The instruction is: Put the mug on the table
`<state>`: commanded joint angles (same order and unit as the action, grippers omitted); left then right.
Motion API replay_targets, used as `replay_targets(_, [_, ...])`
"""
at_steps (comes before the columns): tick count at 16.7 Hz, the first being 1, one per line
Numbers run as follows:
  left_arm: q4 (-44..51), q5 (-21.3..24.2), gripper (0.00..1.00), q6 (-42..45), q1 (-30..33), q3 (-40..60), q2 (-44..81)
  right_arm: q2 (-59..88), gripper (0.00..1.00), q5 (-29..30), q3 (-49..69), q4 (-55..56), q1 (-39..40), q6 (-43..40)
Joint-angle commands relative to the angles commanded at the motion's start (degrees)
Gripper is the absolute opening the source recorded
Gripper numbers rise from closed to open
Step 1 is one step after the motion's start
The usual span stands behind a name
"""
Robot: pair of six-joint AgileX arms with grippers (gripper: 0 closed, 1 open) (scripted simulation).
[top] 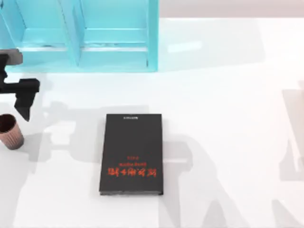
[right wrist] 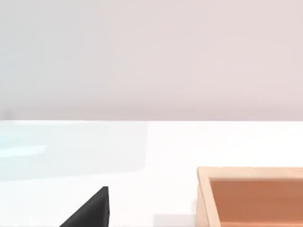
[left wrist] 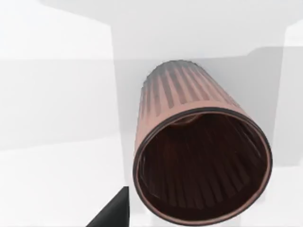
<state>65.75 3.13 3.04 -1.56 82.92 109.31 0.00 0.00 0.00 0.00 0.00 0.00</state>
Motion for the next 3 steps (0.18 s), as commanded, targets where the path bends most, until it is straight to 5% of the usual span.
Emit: replay_targets(3, [0.00, 0.00, 1.00, 0.00, 0.00, 0.00, 0.00, 0.00, 1.00, 0.00, 0.00, 0.00, 0.00, 0.00])
